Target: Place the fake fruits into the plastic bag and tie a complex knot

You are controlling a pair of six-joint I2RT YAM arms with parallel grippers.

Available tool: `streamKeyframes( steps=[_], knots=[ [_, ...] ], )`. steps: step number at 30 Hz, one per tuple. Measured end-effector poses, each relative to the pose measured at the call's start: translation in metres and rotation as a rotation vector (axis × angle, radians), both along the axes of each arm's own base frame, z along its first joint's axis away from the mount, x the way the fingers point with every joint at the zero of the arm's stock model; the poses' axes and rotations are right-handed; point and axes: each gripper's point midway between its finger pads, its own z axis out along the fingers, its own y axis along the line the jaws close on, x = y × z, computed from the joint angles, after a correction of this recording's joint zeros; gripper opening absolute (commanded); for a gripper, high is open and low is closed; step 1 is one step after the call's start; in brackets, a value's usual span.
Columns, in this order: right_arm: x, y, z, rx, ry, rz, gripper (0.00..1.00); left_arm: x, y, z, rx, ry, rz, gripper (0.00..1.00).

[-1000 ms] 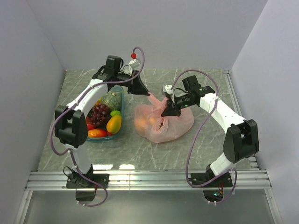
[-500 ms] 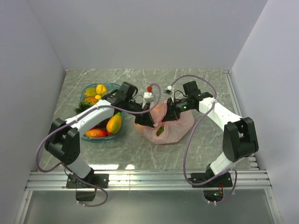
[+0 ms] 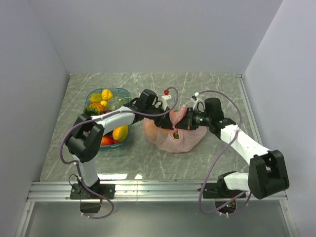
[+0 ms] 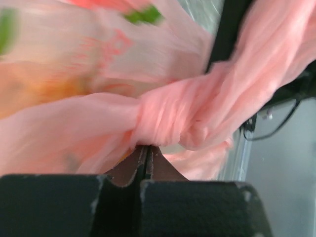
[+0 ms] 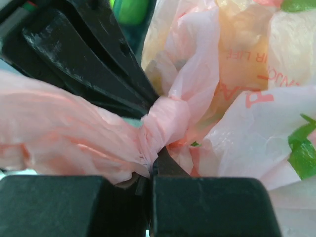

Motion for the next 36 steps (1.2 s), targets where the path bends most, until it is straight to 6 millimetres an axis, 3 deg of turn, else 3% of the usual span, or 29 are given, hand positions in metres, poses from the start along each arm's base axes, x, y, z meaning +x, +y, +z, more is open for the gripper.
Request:
streamKeyframes(
  steps=[7, 11, 15, 19, 28, 31, 36],
  knots=[
    [0.014, -0.003, 0.025, 0.224, 0.146, -0.276, 0.0, 0.025, -0.003, 0.022, -0.034, -0.072, 0.028, 0.0],
    [0.026, -0.003, 0.035, 0.335, 0.212, -0.384, 0.0, 0.031, 0.005, 0.034, -0.045, -0.11, 0.034, 0.0],
    [0.031, -0.005, 0.042, 0.385, 0.22, -0.43, 0.0, 0.029, 0.015, 0.051, -0.056, -0.127, 0.027, 0.0],
    [0.024, -0.008, 0.028, 0.369, 0.215, -0.446, 0.0, 0.016, 0.016, 0.063, -0.082, -0.107, -0.006, 0.0],
    [0.019, -0.012, 0.018, 0.265, 0.095, -0.405, 0.0, -0.026, -0.003, 0.044, -0.079, 0.05, -0.051, 0.0],
    [0.019, -0.013, 0.018, 0.255, 0.081, -0.397, 0.01, -0.025, -0.015, 0.035, -0.083, 0.1, -0.023, 0.0],
    [0.018, -0.015, 0.01, 0.211, 0.058, -0.384, 0.15, -0.012, -0.032, 0.019, -0.116, 0.199, 0.029, 0.0]
  ],
)
